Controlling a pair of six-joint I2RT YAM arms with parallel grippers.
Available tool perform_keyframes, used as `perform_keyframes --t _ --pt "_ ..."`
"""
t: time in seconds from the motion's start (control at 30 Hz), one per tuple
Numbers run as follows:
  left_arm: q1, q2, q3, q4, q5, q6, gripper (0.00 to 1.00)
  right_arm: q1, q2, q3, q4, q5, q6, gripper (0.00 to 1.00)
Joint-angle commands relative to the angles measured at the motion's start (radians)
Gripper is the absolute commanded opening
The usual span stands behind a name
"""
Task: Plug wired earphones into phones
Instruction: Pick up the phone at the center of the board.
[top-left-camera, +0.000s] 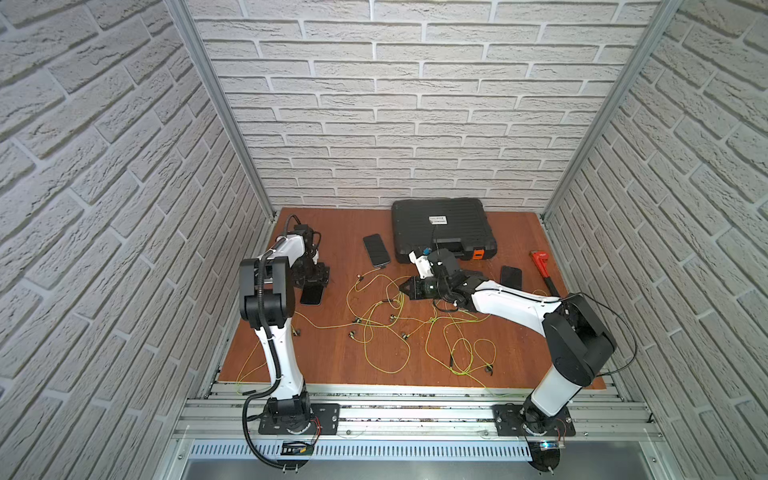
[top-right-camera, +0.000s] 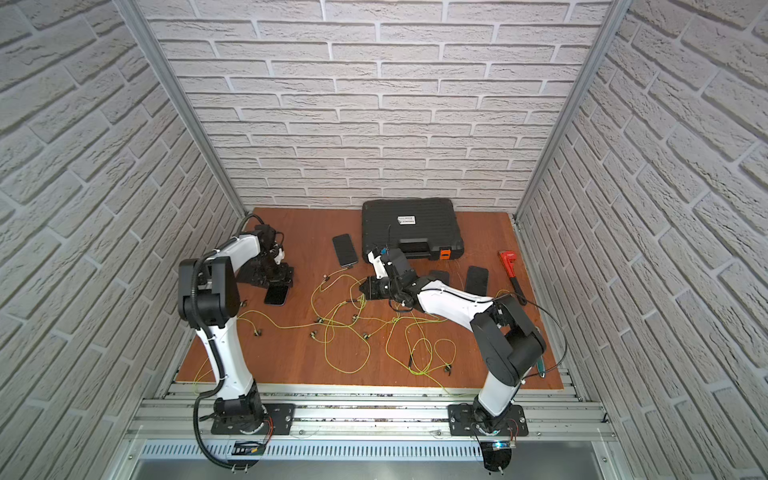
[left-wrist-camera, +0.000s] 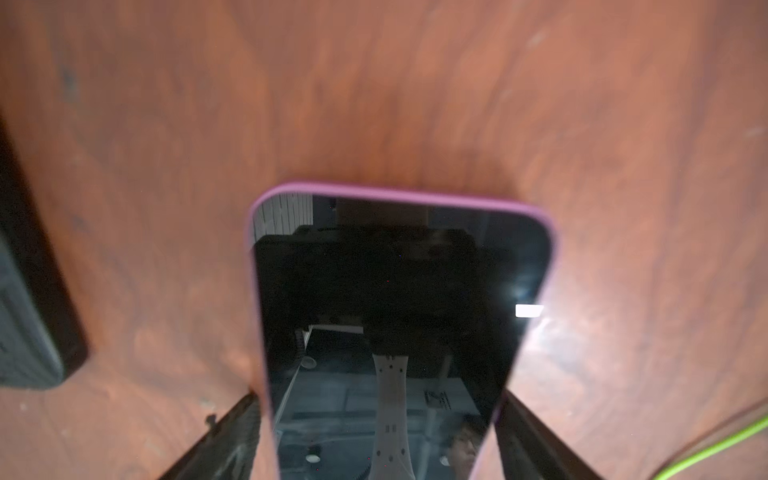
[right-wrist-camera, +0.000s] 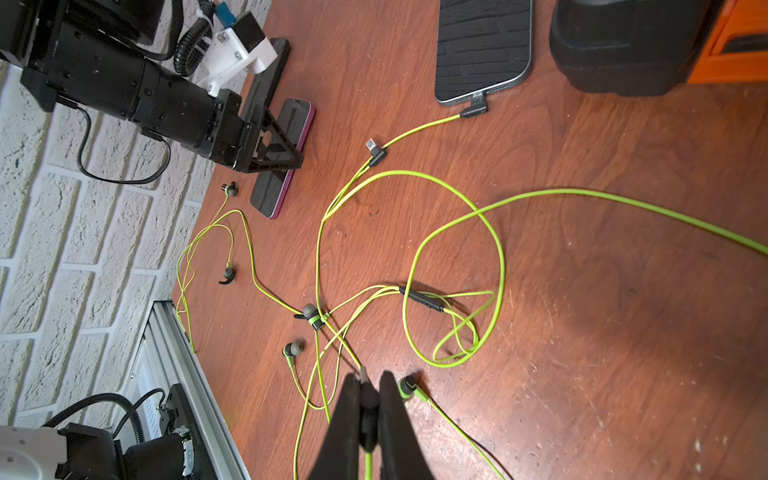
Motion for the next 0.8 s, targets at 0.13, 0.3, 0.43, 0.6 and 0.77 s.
perform_keyframes --t 0.13,0.3,0.43,0.6,0.77 --pt "-0.001 0.018 -0.081 -0.066 -0.002 -0.028 0.79 0.006 -0.046 -0.018 0.038 0.014 -0.007 0.06" --pt "-0.043 0.010 -0.072 -0.105 -0.002 -0.120 0.72 0.006 -0.046 -0.013 0.032 0.014 -0.011 0.06" --pt "-0.064 0.008 -0.058 -0.141 -0.057 -0.163 0.79 0.006 -0.047 -0.013 0.032 0.013 -0.011 0.06" --pt "-0.067 0.008 -0.076 -0.133 -0.074 -0.144 0.83 0.006 -0.046 -0.009 0.029 0.012 -0.014 0.06" --pt "-0.081 0.010 -0.099 -0.100 -0.048 -0.124 0.76 0.006 -0.046 -0.001 0.027 0.011 -0.017 0.06"
